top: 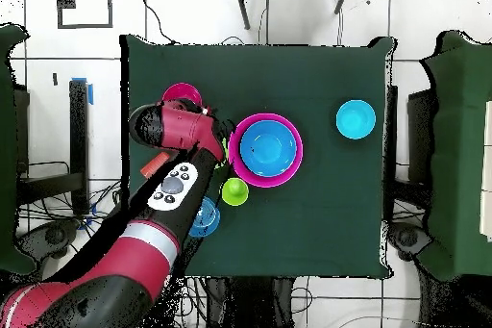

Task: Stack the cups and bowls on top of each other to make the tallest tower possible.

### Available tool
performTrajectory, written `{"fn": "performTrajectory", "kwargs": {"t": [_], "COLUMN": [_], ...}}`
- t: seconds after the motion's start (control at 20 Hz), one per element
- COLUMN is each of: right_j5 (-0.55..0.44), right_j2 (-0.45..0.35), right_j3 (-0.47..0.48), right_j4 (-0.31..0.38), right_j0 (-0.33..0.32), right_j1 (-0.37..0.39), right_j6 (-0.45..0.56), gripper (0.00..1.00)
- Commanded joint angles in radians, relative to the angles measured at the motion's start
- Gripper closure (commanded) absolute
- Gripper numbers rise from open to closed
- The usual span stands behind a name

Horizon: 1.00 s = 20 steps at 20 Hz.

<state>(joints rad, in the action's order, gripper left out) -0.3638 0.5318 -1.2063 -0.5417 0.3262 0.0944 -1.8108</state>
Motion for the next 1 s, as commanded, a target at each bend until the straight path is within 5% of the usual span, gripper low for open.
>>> {"fn": "performTrajectory", "kwargs": {"t": [0.05, 1.0], "right_j5": [0.07, 0.088], "right_j2": [-0.217, -0.364], "right_j3": [-0.034, -0.068], "right_j4": [0.068, 0.147], "right_j0": [-0.033, -0.121], "right_j1": [-0.011, 0.027], "right_j6": [-0.077, -0.011], "gripper": [0.0, 0.0]}}
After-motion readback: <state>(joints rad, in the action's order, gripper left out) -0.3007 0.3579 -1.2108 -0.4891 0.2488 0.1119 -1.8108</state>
